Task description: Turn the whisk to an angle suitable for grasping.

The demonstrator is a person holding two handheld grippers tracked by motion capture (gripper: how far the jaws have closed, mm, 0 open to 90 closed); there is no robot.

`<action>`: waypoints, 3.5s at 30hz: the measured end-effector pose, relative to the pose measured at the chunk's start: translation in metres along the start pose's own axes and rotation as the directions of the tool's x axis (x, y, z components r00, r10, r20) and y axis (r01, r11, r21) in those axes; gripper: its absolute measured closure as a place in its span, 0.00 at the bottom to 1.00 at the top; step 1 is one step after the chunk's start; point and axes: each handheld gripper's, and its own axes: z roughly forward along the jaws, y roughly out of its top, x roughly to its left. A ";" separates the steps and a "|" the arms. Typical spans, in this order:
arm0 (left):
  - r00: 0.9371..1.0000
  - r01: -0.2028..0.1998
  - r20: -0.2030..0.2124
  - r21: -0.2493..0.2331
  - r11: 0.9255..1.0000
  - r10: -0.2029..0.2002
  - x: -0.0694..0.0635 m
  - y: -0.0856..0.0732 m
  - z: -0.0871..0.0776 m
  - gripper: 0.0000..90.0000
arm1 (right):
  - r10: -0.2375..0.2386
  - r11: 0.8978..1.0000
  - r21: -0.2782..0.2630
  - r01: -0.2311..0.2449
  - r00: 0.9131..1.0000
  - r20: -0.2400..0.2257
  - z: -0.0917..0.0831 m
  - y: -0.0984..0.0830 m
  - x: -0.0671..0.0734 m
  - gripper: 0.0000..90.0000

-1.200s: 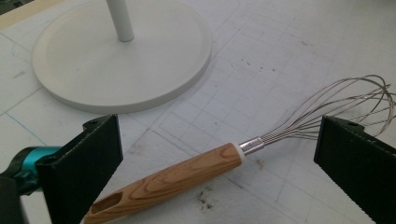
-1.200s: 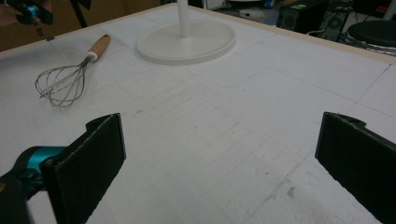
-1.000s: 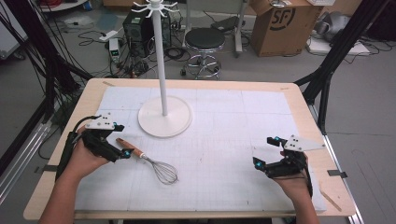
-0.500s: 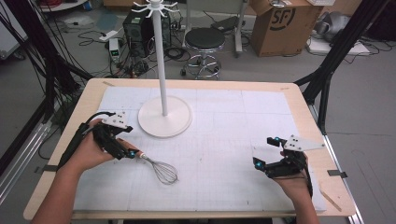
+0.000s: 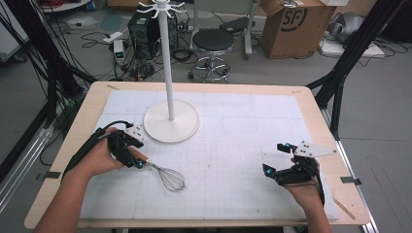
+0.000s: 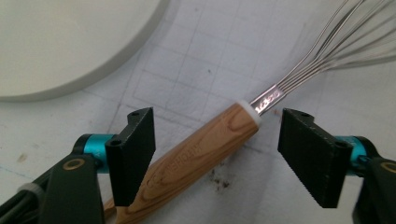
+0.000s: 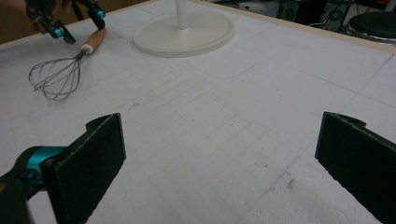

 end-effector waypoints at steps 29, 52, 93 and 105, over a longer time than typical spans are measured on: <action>0.986 -0.161 0.067 0.189 0.969 0.151 -0.009 0.013 0.018 0.64 | 0.000 1.000 0.000 0.000 1.000 0.003 -0.001 -0.001 0.000 0.00; 0.994 -0.039 0.101 0.058 0.998 0.033 -0.020 -0.014 0.010 0.61 | -0.002 1.000 0.010 0.002 1.000 0.001 0.000 -0.002 0.000 0.00; 0.971 -0.214 0.106 -0.015 0.977 0.214 -0.052 0.060 0.049 0.80 | 0.006 1.000 0.000 -0.006 1.000 -0.005 -0.001 -0.001 0.000 0.00; 0.955 -0.267 0.131 -0.008 0.964 0.266 -0.067 0.110 0.076 0.80 | 0.003 1.000 0.005 -0.003 1.000 -0.006 0.001 -0.001 0.000 0.00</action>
